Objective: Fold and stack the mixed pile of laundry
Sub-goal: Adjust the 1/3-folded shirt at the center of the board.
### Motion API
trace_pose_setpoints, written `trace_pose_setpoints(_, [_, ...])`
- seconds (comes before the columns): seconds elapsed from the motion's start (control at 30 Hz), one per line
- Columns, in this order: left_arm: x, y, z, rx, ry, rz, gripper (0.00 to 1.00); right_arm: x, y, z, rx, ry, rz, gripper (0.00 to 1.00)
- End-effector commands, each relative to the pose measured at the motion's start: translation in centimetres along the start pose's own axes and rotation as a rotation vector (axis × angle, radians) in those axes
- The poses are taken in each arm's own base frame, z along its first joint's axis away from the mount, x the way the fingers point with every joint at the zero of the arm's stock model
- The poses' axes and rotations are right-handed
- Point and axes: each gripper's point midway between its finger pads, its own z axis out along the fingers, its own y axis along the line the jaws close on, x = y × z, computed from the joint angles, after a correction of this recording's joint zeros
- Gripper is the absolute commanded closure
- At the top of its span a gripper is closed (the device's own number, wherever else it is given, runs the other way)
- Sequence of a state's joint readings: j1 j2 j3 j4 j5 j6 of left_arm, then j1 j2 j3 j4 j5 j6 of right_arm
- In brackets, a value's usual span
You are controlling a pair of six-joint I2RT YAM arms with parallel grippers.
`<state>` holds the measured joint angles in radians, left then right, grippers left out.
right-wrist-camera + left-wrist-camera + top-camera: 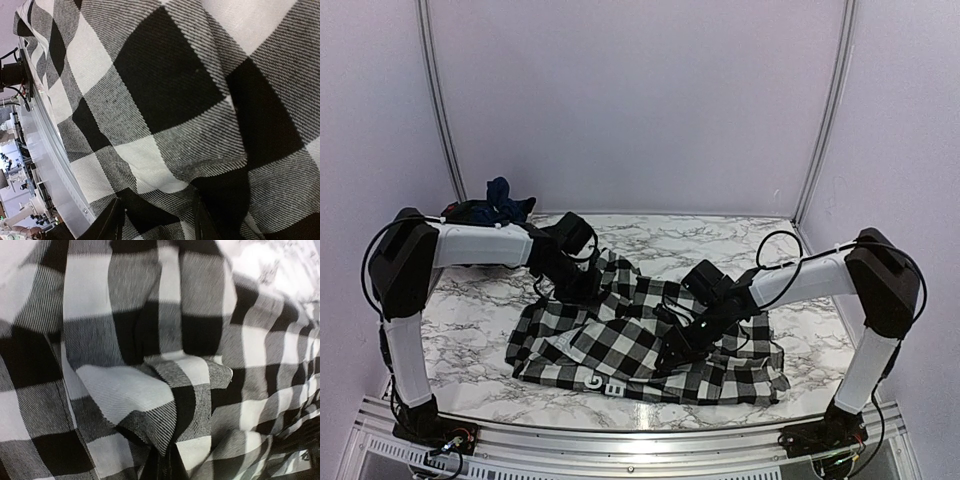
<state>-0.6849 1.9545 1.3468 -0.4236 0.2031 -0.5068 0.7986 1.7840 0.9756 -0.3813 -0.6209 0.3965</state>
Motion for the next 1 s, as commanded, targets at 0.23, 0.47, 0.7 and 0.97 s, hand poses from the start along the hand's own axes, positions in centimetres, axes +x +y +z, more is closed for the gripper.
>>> trace_pose_setpoints(0.23, [-18.4, -2.4, -9.7, 0.128, -0.404, -0.001, 1.00, 2.7, -2.4, 1.8, 0.037, 0.055, 0.027, 0.53])
trace_pose_setpoints(0.47, [-30.5, -4.8, -13.9, 0.272, -0.714, -0.019, 1.00, 2.8, -2.3, 1.9, 0.027, 0.063, 0.021, 0.53])
trace_pose_setpoints(0.7, [-33.8, -4.4, -14.7, 0.328, -0.900, -0.028, 1.00, 2.1, -1.2, 1.1, 0.017, 0.062, -0.007, 0.50])
trace_pose_setpoints(0.97, [-34.0, 1.9, -12.3, 0.148, -0.862, -0.148, 0.36, -6.1, 2.6, -10.2, 0.001, -0.218, -0.091, 0.29])
